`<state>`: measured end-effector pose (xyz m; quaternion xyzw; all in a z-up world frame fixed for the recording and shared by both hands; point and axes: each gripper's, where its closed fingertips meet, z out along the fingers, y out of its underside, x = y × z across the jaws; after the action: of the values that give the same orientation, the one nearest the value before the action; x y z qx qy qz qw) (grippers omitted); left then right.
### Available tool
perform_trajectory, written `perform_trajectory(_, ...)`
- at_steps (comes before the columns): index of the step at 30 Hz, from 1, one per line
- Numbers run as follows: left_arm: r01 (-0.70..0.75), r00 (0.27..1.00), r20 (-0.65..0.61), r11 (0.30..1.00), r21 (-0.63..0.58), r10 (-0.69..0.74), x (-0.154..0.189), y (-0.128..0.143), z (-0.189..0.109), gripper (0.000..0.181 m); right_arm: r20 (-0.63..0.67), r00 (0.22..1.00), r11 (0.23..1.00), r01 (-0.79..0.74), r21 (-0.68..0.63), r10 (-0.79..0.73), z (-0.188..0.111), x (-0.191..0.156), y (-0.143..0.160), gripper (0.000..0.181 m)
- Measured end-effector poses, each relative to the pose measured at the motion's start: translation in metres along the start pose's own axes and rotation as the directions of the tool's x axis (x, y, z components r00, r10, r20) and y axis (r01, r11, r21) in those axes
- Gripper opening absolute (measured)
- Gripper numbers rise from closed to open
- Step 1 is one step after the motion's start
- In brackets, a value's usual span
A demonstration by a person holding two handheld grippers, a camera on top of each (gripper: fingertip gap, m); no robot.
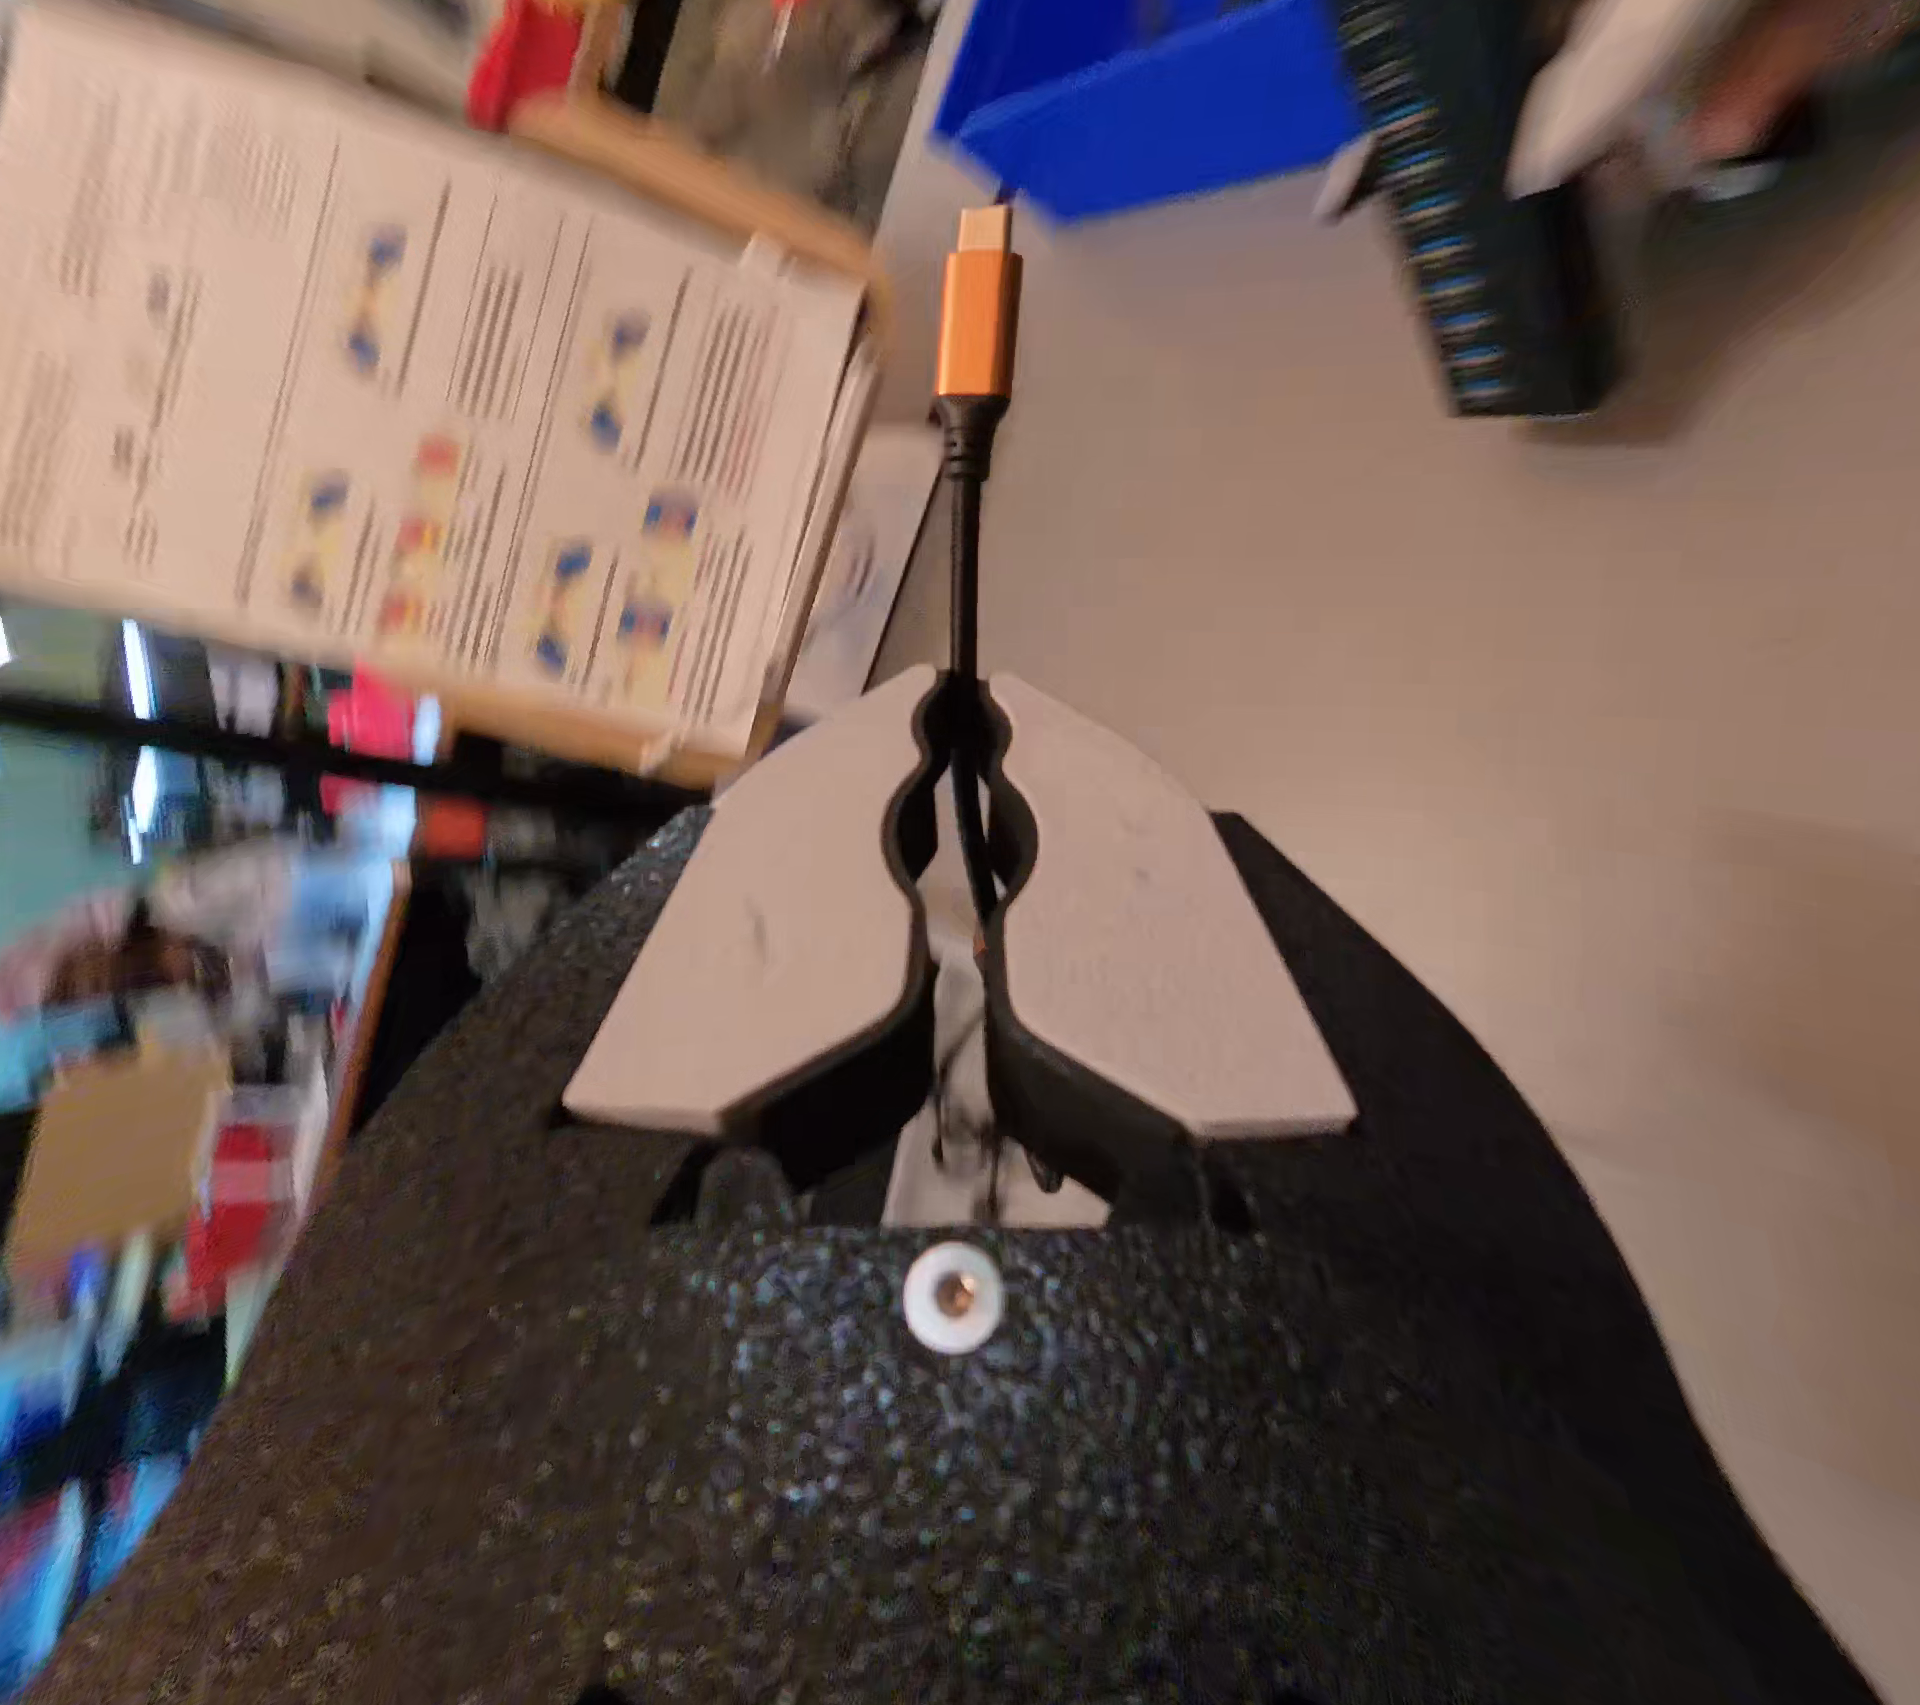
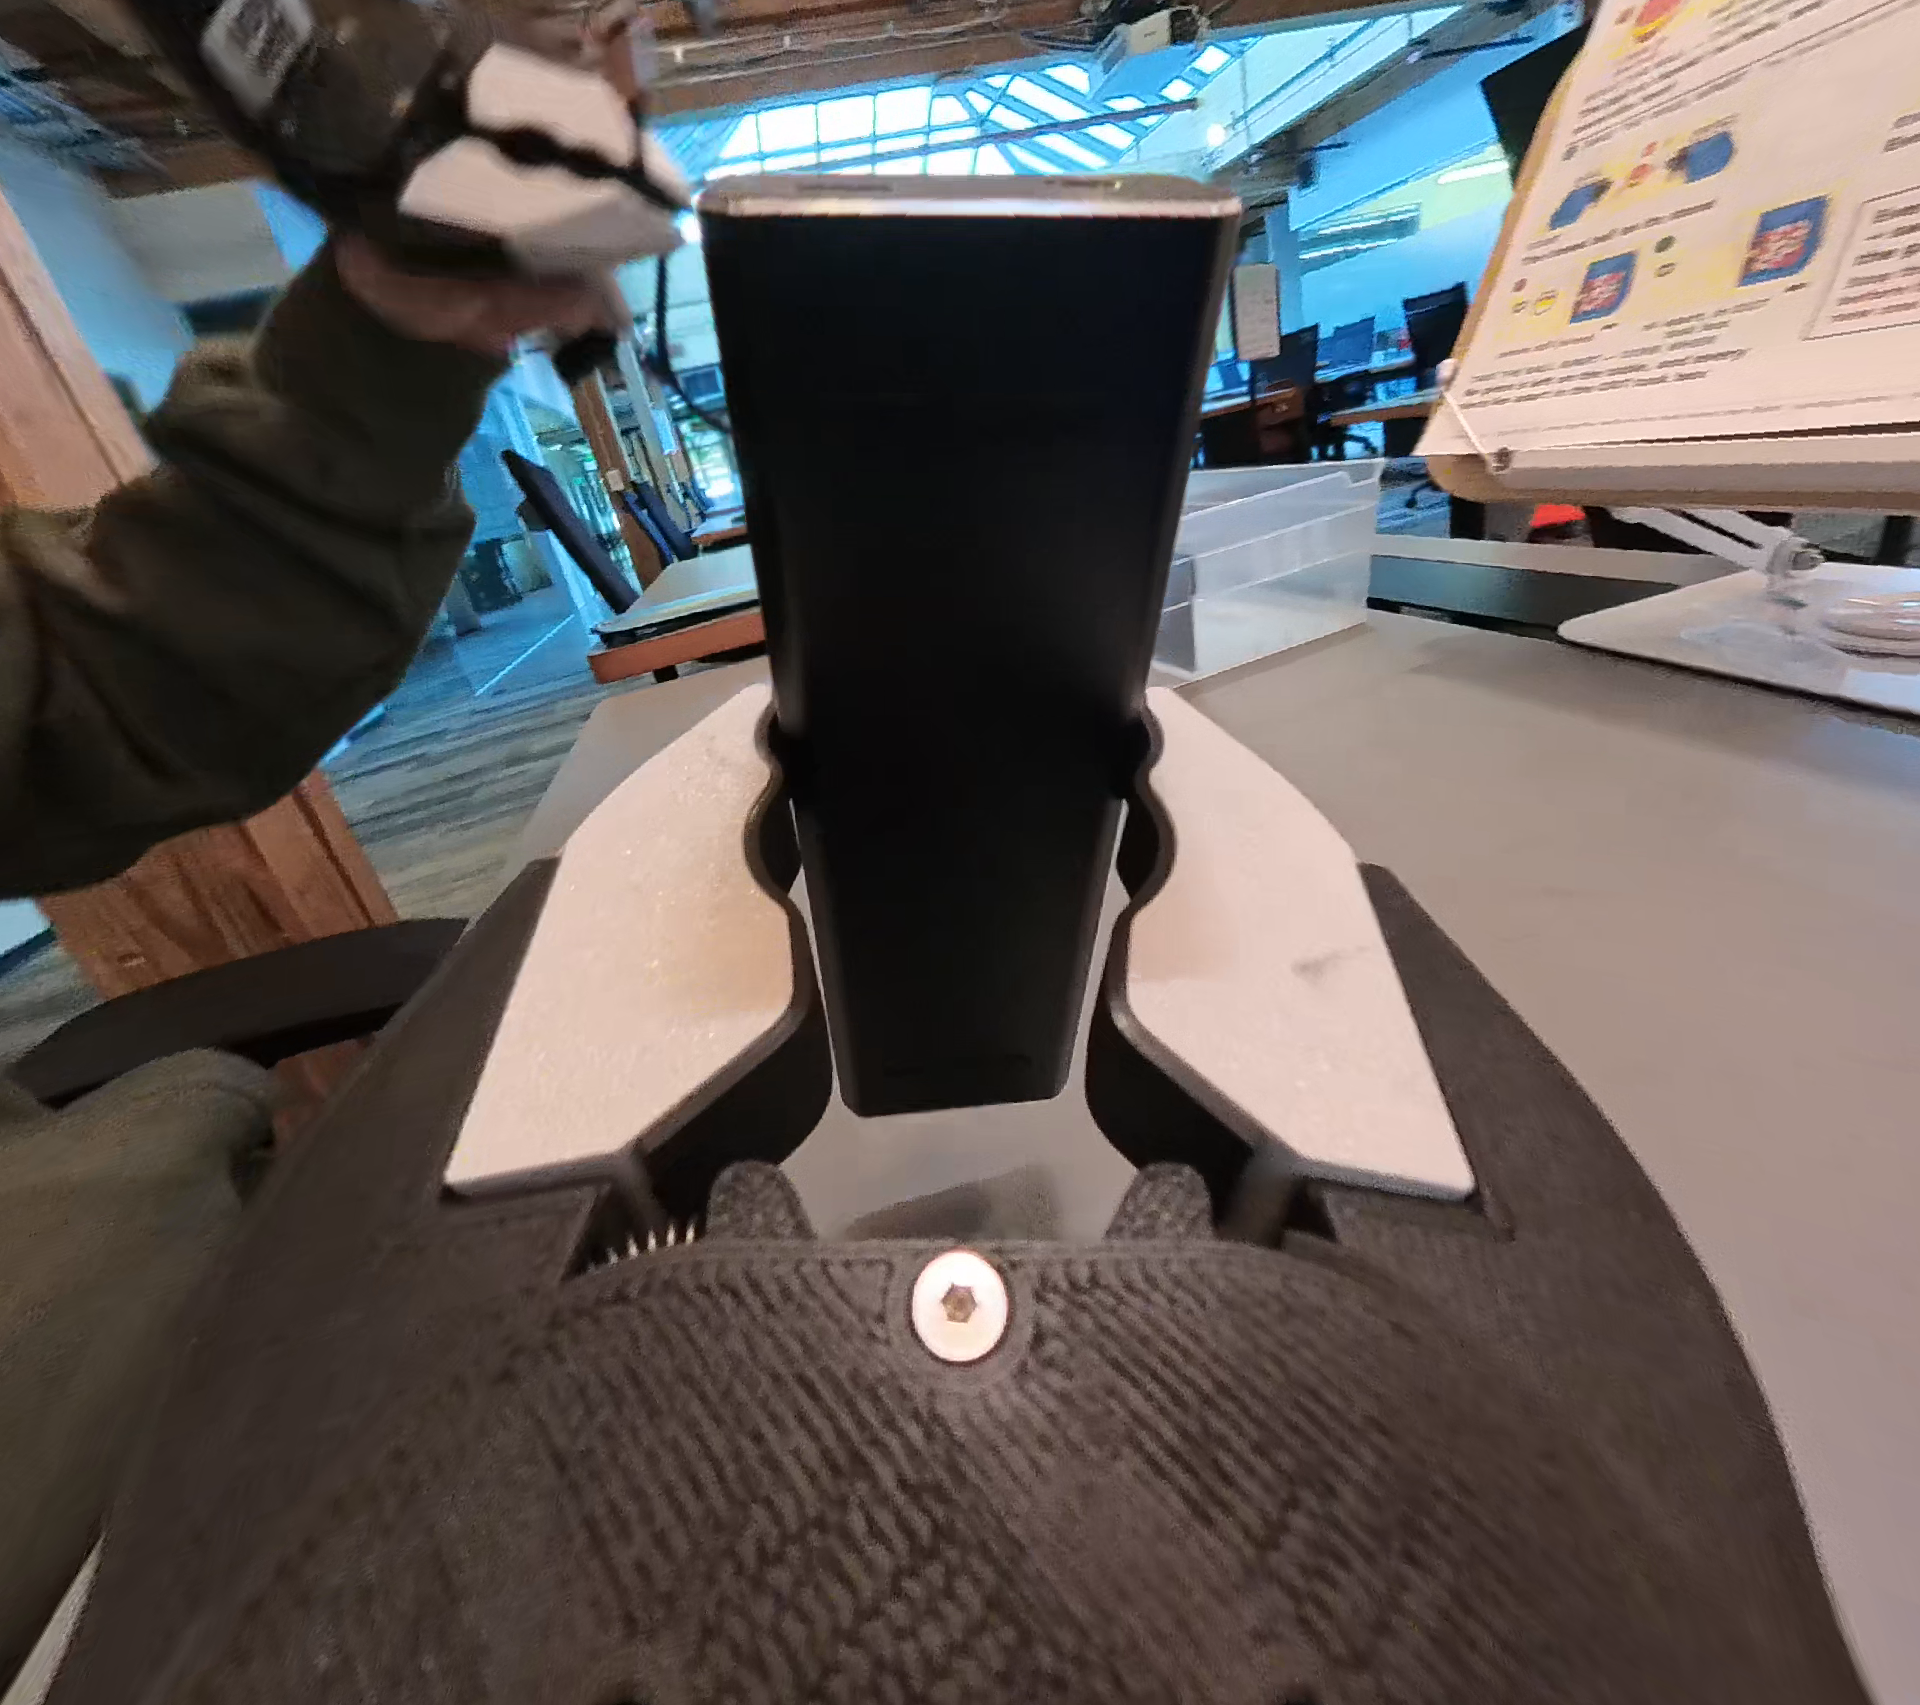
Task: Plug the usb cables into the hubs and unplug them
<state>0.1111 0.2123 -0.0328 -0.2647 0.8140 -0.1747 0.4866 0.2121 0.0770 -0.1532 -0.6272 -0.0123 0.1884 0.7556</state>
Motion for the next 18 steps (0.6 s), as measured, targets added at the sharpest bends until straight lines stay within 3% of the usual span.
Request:
perform_trajectory(3, -0.201, 0.976, -0.041, 0.957, 0.209, 0.214, 0.072, -0.017, 0.025, 0.002, -0.011, 1.000, 1.000, -0.011, 0.018, 0.012, -0.002, 0.003, -0.002, 0.061)
perform_trajectory(4, -0.262, 0.959, -0.043, 0.934, 0.241, 0.280, 0.096, -0.015, 0.034, 0.002, -0.008, 1.000, 1.000, -0.010, 0.016, 0.010, -0.002, 0.002, -0.002, 0.061)
perform_trajectory(8, -0.301, 0.899, -0.241, 0.916, 0.264, 0.365, 0.182, 0.012, 0.056, 0.002, 0.002, 1.000, 1.000, 0.008, 0.002, -0.008, -0.001, -0.001, 0.000, 0.061)
perform_trajectory(12, -0.168, 0.839, -0.482, 0.963, 0.209, 0.251, 0.228, 0.041, 0.060, 0.004, 0.013, 1.000, 1.000, 0.016, -0.012, -0.016, 0.000, -0.004, 0.001, 0.061)
perform_trajectory(15, -0.030, 0.792, -0.606, 0.996, 0.084, 0.075, 0.234, 0.055, 0.056, 0.023, 0.016, 1.000, 1.000, 0.018, -0.015, -0.017, 0.001, -0.004, 0.002, 0.061)
perform_trajectory(18, 0.217, 0.596, -0.787, 0.976, -0.031, -0.158, 0.238, 0.047, 0.033, 0.037, 0.020, 1.000, 1.000, 0.018, -0.016, -0.018, 0.001, -0.005, 0.002, 0.061)
